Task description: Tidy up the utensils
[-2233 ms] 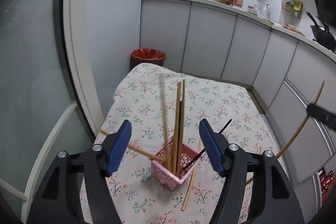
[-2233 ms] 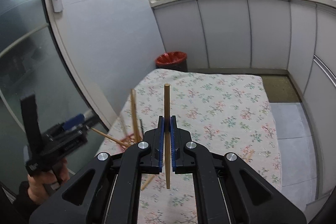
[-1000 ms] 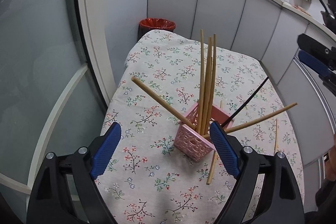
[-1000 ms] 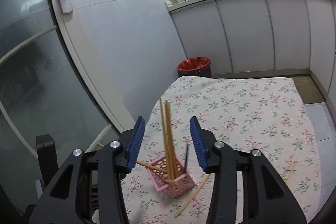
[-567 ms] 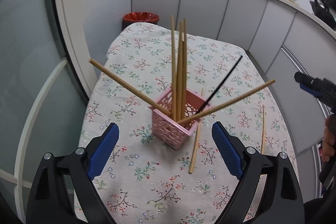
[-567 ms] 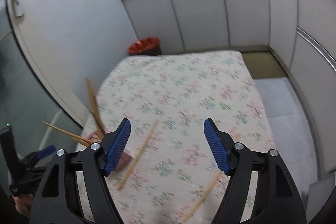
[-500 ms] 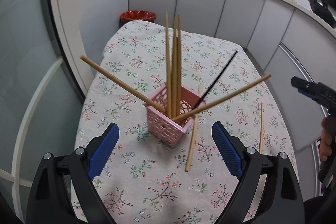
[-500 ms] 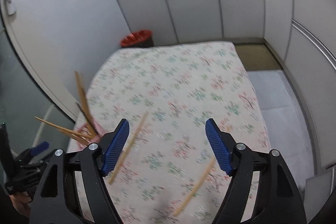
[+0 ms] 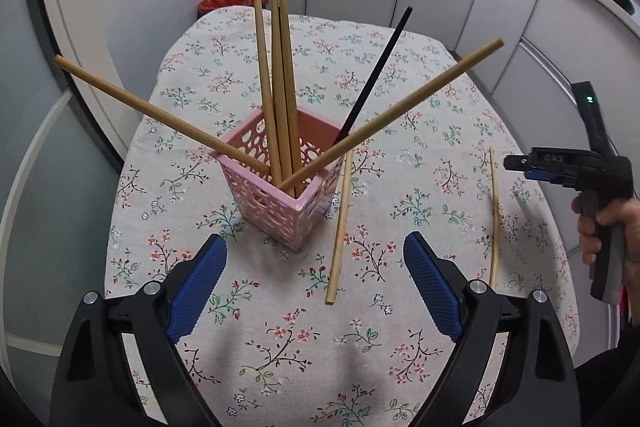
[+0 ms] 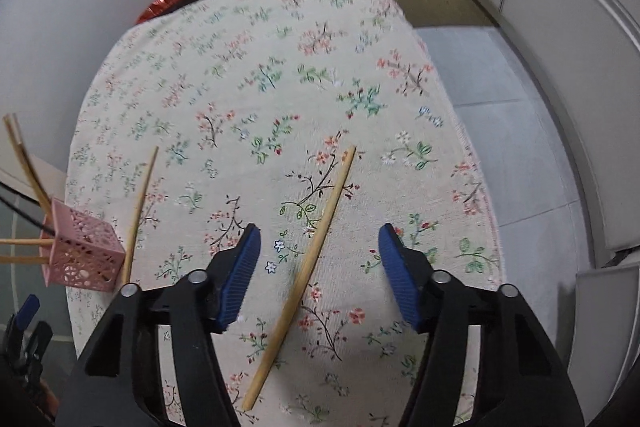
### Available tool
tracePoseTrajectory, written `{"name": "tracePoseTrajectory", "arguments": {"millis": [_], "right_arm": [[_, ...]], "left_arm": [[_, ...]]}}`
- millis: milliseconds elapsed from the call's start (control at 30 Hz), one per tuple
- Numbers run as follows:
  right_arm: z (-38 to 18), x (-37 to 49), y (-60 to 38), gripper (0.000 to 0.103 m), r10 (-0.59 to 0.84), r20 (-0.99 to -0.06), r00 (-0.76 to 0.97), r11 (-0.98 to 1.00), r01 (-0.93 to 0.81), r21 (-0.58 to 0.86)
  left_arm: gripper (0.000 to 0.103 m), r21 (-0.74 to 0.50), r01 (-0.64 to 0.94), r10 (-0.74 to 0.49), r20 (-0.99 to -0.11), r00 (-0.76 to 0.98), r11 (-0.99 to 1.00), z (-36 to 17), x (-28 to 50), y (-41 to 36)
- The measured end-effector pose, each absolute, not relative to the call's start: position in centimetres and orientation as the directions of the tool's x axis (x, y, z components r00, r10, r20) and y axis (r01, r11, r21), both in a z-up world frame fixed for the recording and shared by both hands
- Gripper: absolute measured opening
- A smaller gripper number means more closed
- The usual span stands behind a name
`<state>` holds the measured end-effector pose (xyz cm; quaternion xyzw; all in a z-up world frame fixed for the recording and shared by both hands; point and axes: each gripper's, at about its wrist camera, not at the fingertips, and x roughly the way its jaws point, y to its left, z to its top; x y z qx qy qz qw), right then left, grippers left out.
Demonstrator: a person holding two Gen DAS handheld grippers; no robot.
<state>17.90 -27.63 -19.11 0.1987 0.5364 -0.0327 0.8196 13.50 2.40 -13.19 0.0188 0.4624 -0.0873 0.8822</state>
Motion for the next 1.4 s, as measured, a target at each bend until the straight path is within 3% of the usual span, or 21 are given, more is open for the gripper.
{"name": "tracePoseTrajectory", "arguments": {"millis": [167,233,300,400,733,933,1067,1133,1400], "right_arm": [[-22.1,19.8,-27.4,0.032,0.188,-0.918,0.348,0.893,0.328,0.308],[-22.2,20.1,-27.1,0.029,0.164,-0.918,0.362,0.897,0.333,0.291],[-22.2,20.2,-26.9,0.016,0.134,-0.925,0.355,0.897,0.353,0.266],[-22.3,20.1,-26.7,0.007,0.104,-0.927,0.360,0.903,0.357,0.240],[-19.9,17.9,-27.5,0.005,0.216,-0.888,0.406,0.871,0.331,0.363],[-17.6,15.3,-29.1,0.005,0.229,-0.867,0.442,0.872,0.303,0.385],[-17.7,14.6,-31.0,0.005,0.240,-0.864,0.443,0.863,0.309,0.399],[-18.1,14.4,-31.7,0.005,0.254,-0.862,0.438,0.853,0.318,0.413],[-18.7,13.7,-33.9,0.005,0.271,-0.863,0.427,0.842,0.329,0.427]], "left_arm": [[0.088,-0.062,0.177,-0.149,-0.831,0.536,0.982,-13.7,13.8,2.6],[0.088,-0.057,0.182,-0.148,-0.832,0.535,0.982,-13.7,13.8,2.7],[0.088,-0.056,0.184,-0.147,-0.832,0.535,0.981,-13.7,13.8,2.8],[0.088,-0.059,0.181,-0.148,-0.835,0.531,0.982,-13.9,13.7,3.0],[0.086,-0.012,0.297,-0.166,-0.849,0.501,0.955,-14.6,11.1,0.0],[0.068,0.004,0.405,-0.193,-0.875,0.444,0.914,-15.7,10.1,-4.8],[0.049,0.052,0.467,-0.162,-0.900,0.406,0.883,-17.2,11.1,-9.2],[0.044,0.098,0.494,-0.128,-0.906,0.403,0.864,-17.9,12.3,-11.7],[0.042,0.230,0.395,0.047,-0.906,0.421,0.889,-18.5,23.0,-15.5]]}}
